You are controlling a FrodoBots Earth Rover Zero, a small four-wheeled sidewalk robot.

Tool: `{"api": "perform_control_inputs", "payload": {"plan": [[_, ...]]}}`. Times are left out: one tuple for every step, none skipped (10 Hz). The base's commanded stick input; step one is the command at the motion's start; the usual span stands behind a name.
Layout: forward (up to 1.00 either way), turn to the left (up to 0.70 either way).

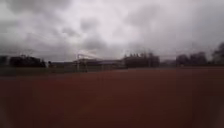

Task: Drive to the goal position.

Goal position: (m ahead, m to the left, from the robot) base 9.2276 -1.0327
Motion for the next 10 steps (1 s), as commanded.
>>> {"api": "perform_control_inputs", "payload": {"plan": [[0.85,0.0],[0.85,0.0],[0.85,0.0],[0.85,0.0],[0.85,0.0],[0.85,0.0],[0.85,0.0],[0.85,0.0],[0.85,0.0],[0.85,0.0]]}}
